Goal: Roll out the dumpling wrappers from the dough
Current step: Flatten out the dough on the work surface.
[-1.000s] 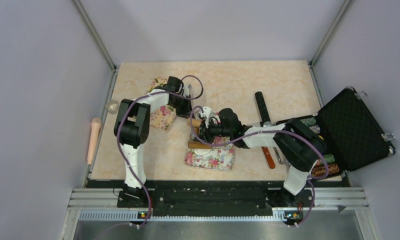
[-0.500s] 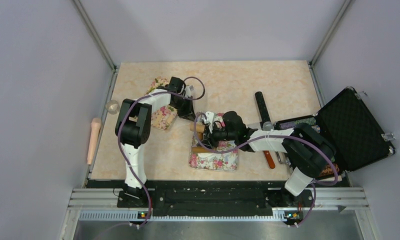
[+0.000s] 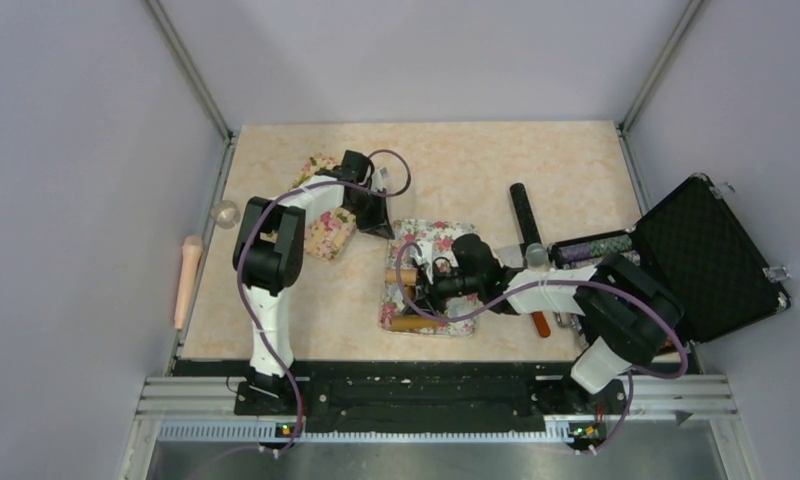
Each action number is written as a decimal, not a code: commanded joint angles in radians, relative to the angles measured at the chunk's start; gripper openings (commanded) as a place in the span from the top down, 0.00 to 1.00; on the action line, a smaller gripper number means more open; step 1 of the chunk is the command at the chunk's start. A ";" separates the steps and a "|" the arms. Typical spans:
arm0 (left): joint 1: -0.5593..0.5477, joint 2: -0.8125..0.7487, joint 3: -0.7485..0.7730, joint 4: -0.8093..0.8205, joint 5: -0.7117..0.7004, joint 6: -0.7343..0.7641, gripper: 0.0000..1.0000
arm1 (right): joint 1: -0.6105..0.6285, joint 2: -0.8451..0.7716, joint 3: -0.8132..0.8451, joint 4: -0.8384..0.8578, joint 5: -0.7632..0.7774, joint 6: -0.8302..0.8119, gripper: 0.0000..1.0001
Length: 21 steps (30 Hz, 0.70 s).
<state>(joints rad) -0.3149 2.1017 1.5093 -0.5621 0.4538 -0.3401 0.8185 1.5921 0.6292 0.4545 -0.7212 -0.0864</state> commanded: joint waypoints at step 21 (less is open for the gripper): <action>-0.024 -0.080 0.016 0.161 0.034 0.087 1.00 | -0.102 -0.125 -0.090 0.093 0.678 -0.059 1.00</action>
<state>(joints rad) -0.3351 2.1014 1.5097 -0.4240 0.4515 -0.3069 0.7624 1.4948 0.5594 0.5652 -0.2493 -0.0620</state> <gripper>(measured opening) 0.022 0.296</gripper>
